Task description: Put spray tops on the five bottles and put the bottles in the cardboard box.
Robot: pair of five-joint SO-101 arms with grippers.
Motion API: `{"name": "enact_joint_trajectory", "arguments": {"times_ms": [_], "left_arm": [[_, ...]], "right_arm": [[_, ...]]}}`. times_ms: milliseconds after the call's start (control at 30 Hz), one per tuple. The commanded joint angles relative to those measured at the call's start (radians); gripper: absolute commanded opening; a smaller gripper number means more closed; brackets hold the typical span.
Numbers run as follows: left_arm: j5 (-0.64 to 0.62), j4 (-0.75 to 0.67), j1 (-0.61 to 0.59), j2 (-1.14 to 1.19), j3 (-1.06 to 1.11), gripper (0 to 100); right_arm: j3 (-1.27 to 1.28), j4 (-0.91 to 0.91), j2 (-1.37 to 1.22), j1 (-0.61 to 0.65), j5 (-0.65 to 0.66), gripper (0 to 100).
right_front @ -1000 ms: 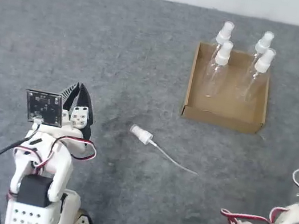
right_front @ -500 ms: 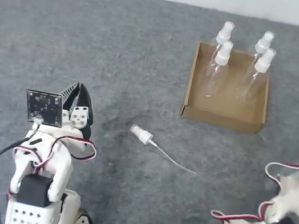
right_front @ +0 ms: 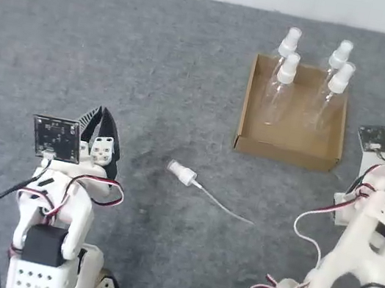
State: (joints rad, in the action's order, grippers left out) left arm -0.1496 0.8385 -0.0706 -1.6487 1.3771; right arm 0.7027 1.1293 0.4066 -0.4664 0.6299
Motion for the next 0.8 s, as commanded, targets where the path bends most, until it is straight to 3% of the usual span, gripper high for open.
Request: {"name": "enact_joint_trajectory", "arguments": {"times_ms": [0, 100, 300, 633, 767], "left_arm": [[0.003, -0.023, 0.003, 0.009, -0.005, 1], [0.003, -0.023, 0.003, 0.009, -0.005, 1], [0.003, -0.023, 0.003, 0.009, -0.005, 1], [0.003, -0.025, 0.003, 0.011, -0.005, 1], [0.003, -0.025, 0.003, 0.011, -0.005, 1]], "right_arm": [[-0.114, 0.101, 0.096, 0.013, 0.118, 9.0], [-0.186, 0.179, 0.09, -0.018, 0.258, 18.4], [-0.342, 0.183, -0.068, -0.068, 0.419, 17.4], [-0.391, 0.189, -0.28, -0.062, 0.896, 31.3], [-0.39, 0.189, -0.314, -0.062, 0.994, 31.4]]}}
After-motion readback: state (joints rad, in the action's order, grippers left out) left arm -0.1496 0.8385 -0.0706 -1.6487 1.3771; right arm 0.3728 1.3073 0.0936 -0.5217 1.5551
